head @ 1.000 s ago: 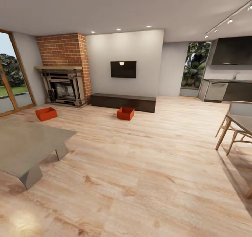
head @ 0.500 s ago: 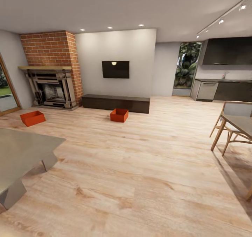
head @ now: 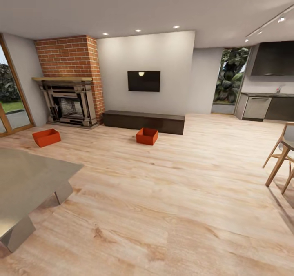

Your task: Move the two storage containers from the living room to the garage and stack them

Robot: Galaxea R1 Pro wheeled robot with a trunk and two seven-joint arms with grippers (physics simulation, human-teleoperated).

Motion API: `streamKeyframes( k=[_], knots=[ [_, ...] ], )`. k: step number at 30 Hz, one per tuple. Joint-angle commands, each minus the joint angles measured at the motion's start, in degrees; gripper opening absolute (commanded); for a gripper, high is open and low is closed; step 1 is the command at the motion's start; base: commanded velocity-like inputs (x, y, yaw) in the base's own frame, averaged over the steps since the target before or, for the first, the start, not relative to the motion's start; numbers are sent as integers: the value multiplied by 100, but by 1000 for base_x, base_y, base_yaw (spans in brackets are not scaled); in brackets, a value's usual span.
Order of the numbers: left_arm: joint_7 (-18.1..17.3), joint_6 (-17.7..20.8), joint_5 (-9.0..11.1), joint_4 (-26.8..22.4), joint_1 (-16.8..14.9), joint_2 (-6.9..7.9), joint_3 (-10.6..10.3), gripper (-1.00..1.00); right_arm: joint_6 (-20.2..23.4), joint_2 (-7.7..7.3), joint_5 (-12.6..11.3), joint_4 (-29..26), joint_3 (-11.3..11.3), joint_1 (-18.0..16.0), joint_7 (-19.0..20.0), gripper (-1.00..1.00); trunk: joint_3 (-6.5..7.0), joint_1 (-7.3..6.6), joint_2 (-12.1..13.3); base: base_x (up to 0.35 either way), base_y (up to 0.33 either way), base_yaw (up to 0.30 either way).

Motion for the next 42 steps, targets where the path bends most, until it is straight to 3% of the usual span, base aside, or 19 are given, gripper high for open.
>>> streamKeyframes(
  k=[1, 42],
  knots=[
    [1, -10, 7, -2, -1, -3, 36, 100, -29, 3, -42, 15, 48, -5, -2, 100, -5, 3, -2, 325, 111, 6],
    [1, -54, 7, -4, -1, -13, 46, 100, -7, 3, -68, 15, 23, -5, -13, 100, -5, 3, -2, 325, 128, 0]
  ],
)
